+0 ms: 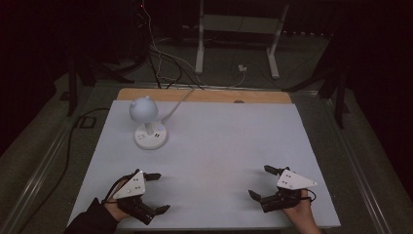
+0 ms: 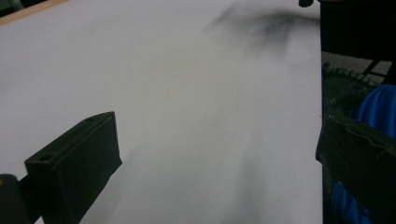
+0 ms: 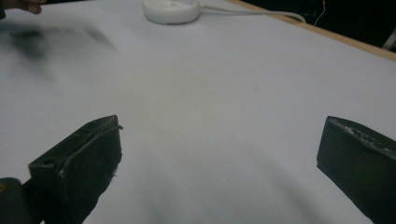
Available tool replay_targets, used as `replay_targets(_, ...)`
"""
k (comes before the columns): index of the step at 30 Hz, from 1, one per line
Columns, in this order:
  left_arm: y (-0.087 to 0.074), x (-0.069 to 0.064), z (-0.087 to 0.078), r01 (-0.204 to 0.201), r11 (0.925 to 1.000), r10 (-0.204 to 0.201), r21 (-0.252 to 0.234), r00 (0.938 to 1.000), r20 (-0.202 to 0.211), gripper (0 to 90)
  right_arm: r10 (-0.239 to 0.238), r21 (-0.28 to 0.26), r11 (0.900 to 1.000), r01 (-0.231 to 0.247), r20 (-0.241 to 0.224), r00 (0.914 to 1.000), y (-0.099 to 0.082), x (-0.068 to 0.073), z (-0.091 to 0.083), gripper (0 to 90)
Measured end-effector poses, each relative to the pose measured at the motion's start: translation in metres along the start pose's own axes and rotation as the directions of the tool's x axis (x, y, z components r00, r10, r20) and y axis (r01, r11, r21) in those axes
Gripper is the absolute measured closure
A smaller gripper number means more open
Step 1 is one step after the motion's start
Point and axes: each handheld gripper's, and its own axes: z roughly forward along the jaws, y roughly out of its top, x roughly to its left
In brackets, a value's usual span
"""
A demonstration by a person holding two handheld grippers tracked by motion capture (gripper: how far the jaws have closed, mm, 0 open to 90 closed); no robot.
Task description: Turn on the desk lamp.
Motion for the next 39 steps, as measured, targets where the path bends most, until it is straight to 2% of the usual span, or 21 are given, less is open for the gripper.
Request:
replay_targets(8, 0.011, -0.004, -0.002, -0.020, 0.9995, 0.020, -0.024, 0.9996, 0.020, 0.4, -0.004, -0.006, 1.0000, 0.004, -0.003, 1.0000, 0.002, 0.002, -0.001, 0.0)
replay_targets(16, 0.024, -0.005, -0.005, -0.018, 0.9988, 0.019, -0.047, 0.9992, 0.036, 0.4, 0.006, -0.014, 0.9999, -0.006, 0.000, 1.0000, 0.002, 0.001, -0.001, 0.0)
replay_targets(20, 0.030, -0.003, -0.005, -0.019, 0.9985, 0.021, -0.052, 0.9994, 0.028, 0.3, 0.001, -0.015, 0.9999, -0.001, 0.001, 1.0000, 0.003, 0.001, -0.001, 0.0)
replay_targets(26, 0.036, 0.003, -0.007, 0.004, 0.9968, -0.004, -0.080, 1.0000, 0.009, 0.4, 0.005, -0.019, 0.9998, -0.005, 0.000, 1.0000, 0.003, 0.001, -0.001, 0.0)
replay_targets(33, 0.048, 0.012, -0.008, 0.014, 0.9935, -0.019, -0.113, 0.9987, -0.046, 0.4, 0.011, -0.019, 0.9998, -0.011, -0.001, 0.9999, 0.002, 0.001, -0.001, 0.0)
replay_targets(39, 0.052, 0.017, -0.009, 0.017, 0.9945, -0.024, -0.104, 0.9977, -0.064, 0.4, 0.014, -0.018, 0.9997, -0.014, -0.003, 0.9999, 0.002, 0.001, 0.000, 0.0)
